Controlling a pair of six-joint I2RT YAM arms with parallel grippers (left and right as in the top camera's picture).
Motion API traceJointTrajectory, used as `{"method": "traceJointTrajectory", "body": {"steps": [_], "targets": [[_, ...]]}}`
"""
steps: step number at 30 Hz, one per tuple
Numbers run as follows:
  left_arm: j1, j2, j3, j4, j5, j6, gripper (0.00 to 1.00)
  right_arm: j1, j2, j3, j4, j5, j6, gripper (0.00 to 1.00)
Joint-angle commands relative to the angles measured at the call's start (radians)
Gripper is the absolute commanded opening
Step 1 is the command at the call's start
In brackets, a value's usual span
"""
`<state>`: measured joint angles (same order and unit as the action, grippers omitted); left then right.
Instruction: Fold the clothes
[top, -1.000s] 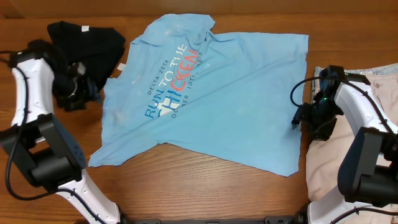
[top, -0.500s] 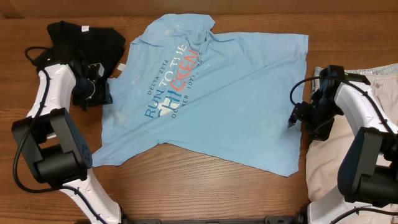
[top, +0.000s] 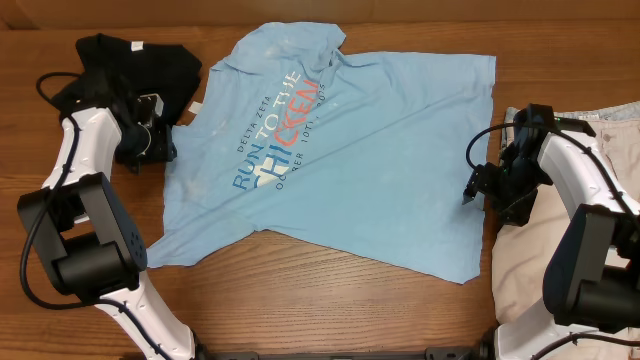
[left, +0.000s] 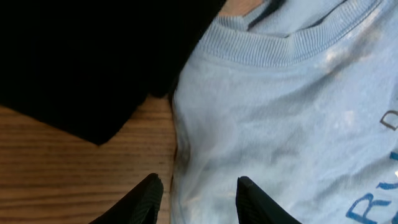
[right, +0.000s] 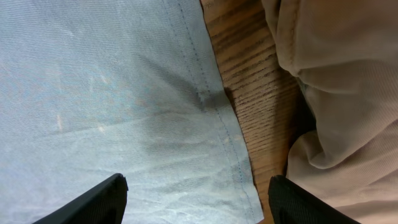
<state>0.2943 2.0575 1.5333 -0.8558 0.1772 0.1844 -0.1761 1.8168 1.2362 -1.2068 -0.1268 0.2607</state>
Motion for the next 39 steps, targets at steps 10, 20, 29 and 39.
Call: {"method": "traceJointTrajectory", "body": {"steps": [10, 20, 29, 39], "targets": [[-0.008, -0.004, -0.147, 0.149, 0.053, 0.013, 0.44, -0.004, -0.018, -0.004, -0.004, -0.010, -0.003, 0.76], [-0.008, -0.004, -0.177, 0.285, 0.053, -0.040, 0.52, -0.004, -0.018, -0.004, -0.016, -0.010, -0.003, 0.76], [-0.018, 0.000, -0.189, 0.285, 0.060, -0.051, 0.23, -0.004, -0.018, -0.004, -0.028, -0.010, -0.003, 0.76], [-0.017, -0.001, -0.179, 0.283, 0.060, -0.081, 0.04, -0.004, -0.018, -0.004, -0.039, -0.010, -0.003, 0.75]]}}
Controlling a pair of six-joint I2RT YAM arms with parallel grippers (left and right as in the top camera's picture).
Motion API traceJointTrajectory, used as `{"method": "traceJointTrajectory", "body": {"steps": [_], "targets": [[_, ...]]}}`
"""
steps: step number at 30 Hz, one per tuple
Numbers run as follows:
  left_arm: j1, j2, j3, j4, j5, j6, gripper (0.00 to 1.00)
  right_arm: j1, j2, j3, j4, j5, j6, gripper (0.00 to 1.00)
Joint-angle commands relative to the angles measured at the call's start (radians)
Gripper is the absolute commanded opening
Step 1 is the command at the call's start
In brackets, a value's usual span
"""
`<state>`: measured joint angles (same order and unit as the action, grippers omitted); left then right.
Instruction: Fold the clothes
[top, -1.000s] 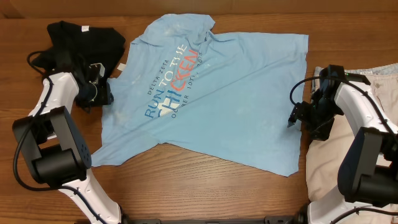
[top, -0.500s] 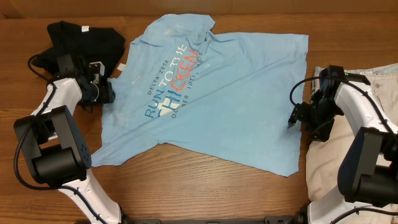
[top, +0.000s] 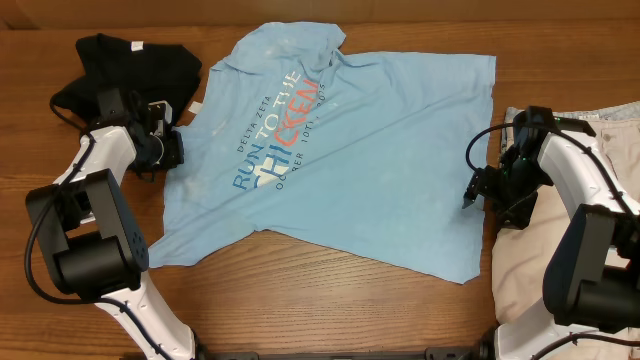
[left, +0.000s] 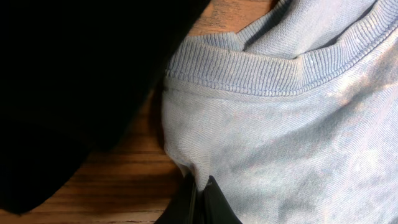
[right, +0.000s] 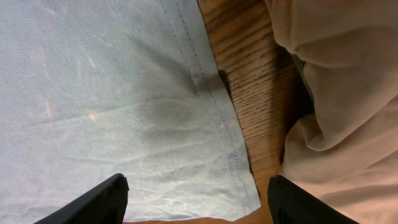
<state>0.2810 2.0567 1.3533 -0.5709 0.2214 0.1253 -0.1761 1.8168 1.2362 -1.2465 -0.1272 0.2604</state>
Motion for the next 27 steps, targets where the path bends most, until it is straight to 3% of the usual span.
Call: {"method": "traceJointTrajectory", "body": {"steps": [1, 6, 11, 17, 27], "targets": [[-0.003, -0.001, 0.007, -0.009, 0.014, -0.022, 0.04, -0.005, -0.018, -0.004, 0.001, -0.009, -0.002, 0.76], [0.020, -0.006, 0.047, -0.042, 0.000, -0.093, 0.04, -0.039, -0.017, -0.007, 0.012, -0.005, 0.006, 0.77], [0.042, -0.006, 0.074, -0.053, 0.040, -0.115, 0.04, -0.083, -0.017, -0.037, 0.074, -0.029, 0.004, 0.62], [0.041, -0.006, 0.076, -0.062, 0.042, -0.114, 0.04, -0.064, -0.017, -0.125, 0.175, -0.132, -0.075, 0.56], [0.040, -0.006, 0.076, -0.076, 0.042, -0.114, 0.04, -0.063, -0.017, -0.183, 0.267, -0.031, -0.021, 0.61]]}}
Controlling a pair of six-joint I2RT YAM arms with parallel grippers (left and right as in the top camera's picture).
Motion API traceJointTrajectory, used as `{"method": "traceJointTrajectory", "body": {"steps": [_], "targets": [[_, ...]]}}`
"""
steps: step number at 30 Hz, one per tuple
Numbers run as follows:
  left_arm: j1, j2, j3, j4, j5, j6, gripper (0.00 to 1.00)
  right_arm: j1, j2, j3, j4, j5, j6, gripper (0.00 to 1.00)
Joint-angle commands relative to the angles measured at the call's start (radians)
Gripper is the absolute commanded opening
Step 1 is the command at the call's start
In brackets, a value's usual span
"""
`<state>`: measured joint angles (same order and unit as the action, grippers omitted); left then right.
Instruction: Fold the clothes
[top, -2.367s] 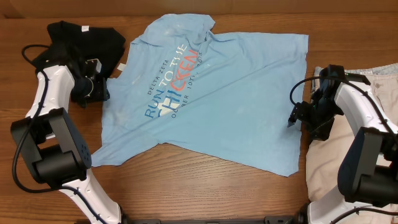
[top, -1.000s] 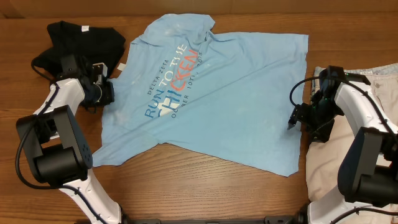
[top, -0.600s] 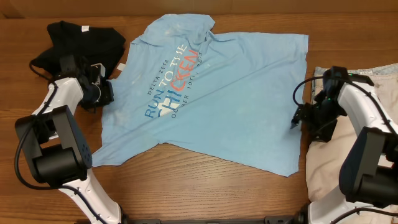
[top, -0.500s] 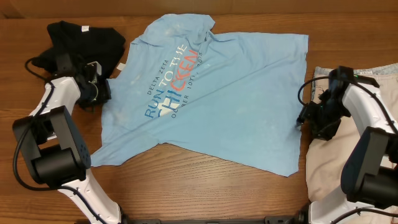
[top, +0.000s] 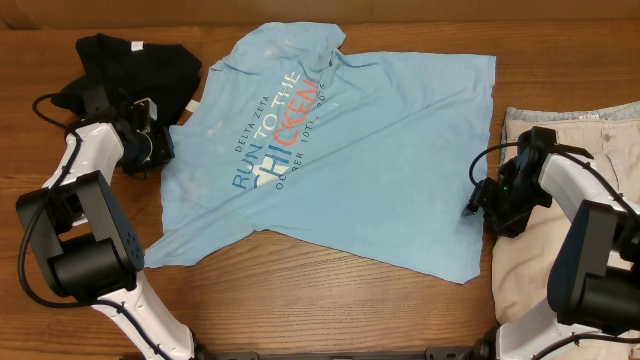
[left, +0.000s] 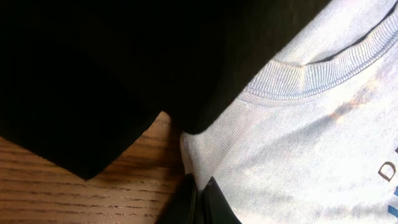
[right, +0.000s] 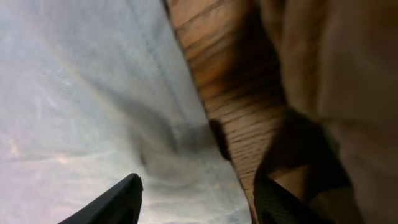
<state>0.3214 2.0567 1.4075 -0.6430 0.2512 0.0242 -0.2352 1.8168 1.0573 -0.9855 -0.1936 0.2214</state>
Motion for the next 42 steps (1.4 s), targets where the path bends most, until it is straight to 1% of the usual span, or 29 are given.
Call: {"method": "traceJointTrajectory", "body": {"steps": [1, 7, 12, 15, 17, 20, 23, 25, 29, 32, 37, 42], "targets": [[0.000, -0.006, 0.021, -0.003, 0.012, -0.013, 0.04, -0.003, -0.017, -0.005, 0.009, 0.035, 0.018, 0.61], [0.000, -0.006, 0.021, -0.003, 0.012, -0.013, 0.04, 0.011, -0.017, -0.027, 0.080, -0.001, 0.018, 0.51], [0.000, -0.006, 0.021, -0.006, 0.012, -0.013, 0.04, 0.018, -0.017, -0.074, 0.136, -0.011, 0.018, 0.47], [0.000, -0.006, 0.021, -0.008, 0.012, -0.013, 0.04, 0.018, -0.017, -0.099, 0.147, -0.026, 0.018, 0.43], [0.000, -0.006, 0.021, -0.008, 0.012, -0.013, 0.04, 0.018, -0.017, -0.102, 0.139, -0.029, 0.018, 0.33], [0.000, -0.006, 0.021, -0.011, 0.012, -0.013, 0.04, 0.018, -0.017, -0.101, 0.132, -0.029, 0.018, 0.26], [0.000, -0.006, 0.021, -0.011, 0.013, -0.013, 0.04, 0.009, -0.018, -0.095, 0.128, -0.029, 0.018, 0.11], [0.000, -0.006, 0.022, -0.011, 0.013, -0.013, 0.04, 0.003, -0.018, -0.076, 0.111, -0.029, 0.018, 0.04], [0.002, -0.010, 0.037, -0.031, 0.072, 0.002, 0.04, -0.002, -0.023, 0.014, -0.008, -0.028, 0.016, 0.04], [0.008, -0.011, 0.103, -0.090, 0.117, 0.006, 0.04, -0.002, -0.042, 0.106, -0.120, -0.024, -0.008, 0.04], [0.026, -0.011, 0.304, -0.226, 0.197, 0.005, 0.04, -0.002, -0.119, 0.239, -0.244, -0.020, -0.009, 0.04], [0.037, -0.011, 0.523, -0.354, 0.186, 0.006, 0.04, -0.002, -0.208, 0.357, -0.330, 0.032, -0.009, 0.04]]}}
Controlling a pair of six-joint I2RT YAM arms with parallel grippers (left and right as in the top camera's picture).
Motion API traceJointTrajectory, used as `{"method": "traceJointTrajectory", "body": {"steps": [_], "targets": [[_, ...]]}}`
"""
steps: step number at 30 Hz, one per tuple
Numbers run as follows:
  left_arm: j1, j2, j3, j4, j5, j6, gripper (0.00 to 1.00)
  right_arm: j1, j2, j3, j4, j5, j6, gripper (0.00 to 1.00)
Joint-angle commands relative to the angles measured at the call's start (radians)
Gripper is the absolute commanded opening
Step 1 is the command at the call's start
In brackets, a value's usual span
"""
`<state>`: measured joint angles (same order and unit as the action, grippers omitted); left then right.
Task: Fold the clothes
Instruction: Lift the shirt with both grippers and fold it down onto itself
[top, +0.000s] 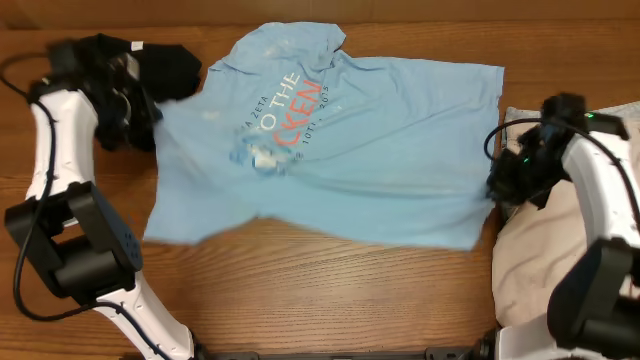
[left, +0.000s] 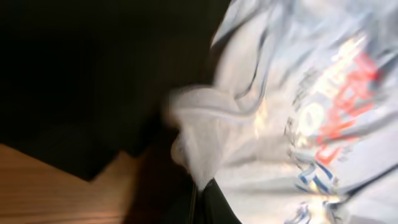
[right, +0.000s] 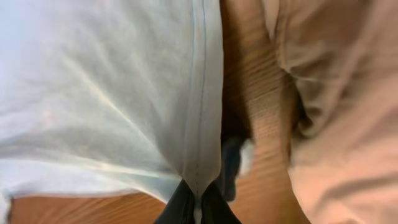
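Observation:
A light blue printed T-shirt (top: 380, 150) is stretched across the table's middle, its left part blurred. At its left edge, my left gripper (top: 143, 115) is shut on a bunched fold of the cloth (left: 199, 134). In the left wrist view the left gripper (left: 200, 200) has both jaws pressed together on that fold. My right gripper (top: 497, 188) is shut on the shirt's right hem. The right wrist view shows the stitched hem (right: 200, 93) running down into the closed right gripper (right: 198, 208).
A black garment (top: 165, 62) lies bunched at the back left, right behind the left gripper, and fills the left of the left wrist view (left: 93, 74). Beige trousers (top: 590, 260) lie along the right edge, close beside the right gripper (right: 336, 93). Bare wood (top: 300, 290) fronts the shirt.
The right gripper was open over the right hem and is now shut on it. The left gripper, still shut on the shirt, is farther back and left. The shirt now looks pulled taut.
Both grippers first stood open over the shirt's opposite edges. Then the left was shut on the cloth beside a ribbed band while the right stayed open at the hem. Now both are shut on the shirt, which is stretched between them.

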<state>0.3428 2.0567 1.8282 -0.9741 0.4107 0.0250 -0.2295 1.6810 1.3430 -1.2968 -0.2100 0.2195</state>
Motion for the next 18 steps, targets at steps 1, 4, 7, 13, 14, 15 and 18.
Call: {"method": "traceJointTrajectory", "body": {"steps": [1, 4, 7, 13, 14, 15, 18], "targets": [[0.019, -0.011, 0.149, -0.050, 0.023, 0.005, 0.04, -0.008, -0.087, 0.100, -0.040, 0.066, -0.007, 0.04], [0.032, -0.011, 0.264, -0.117, 0.019, 0.005, 0.04, -0.008, -0.114, 0.186, -0.104, 0.098, -0.007, 0.04], [0.052, -0.011, 0.381, -0.184, -0.010, -0.007, 0.04, -0.010, -0.131, 0.296, -0.175, 0.117, -0.006, 0.04], [0.120, -0.011, 0.624, -0.307, -0.027, -0.029, 0.04, -0.057, -0.148, 0.531, -0.276, 0.123, 0.020, 0.04], [0.143, -0.011, 0.690, -0.332, -0.015, -0.044, 0.04, -0.069, -0.150, 0.597, -0.295, 0.123, 0.017, 0.04], [0.158, -0.011, 0.736, -0.346, 0.001, -0.054, 0.04, -0.073, -0.151, 0.642, -0.306, 0.123, 0.010, 0.04], [0.196, -0.011, 0.883, -0.380, 0.076, -0.056, 0.04, -0.074, -0.157, 0.776, -0.325, 0.119, -0.038, 0.04]]}}
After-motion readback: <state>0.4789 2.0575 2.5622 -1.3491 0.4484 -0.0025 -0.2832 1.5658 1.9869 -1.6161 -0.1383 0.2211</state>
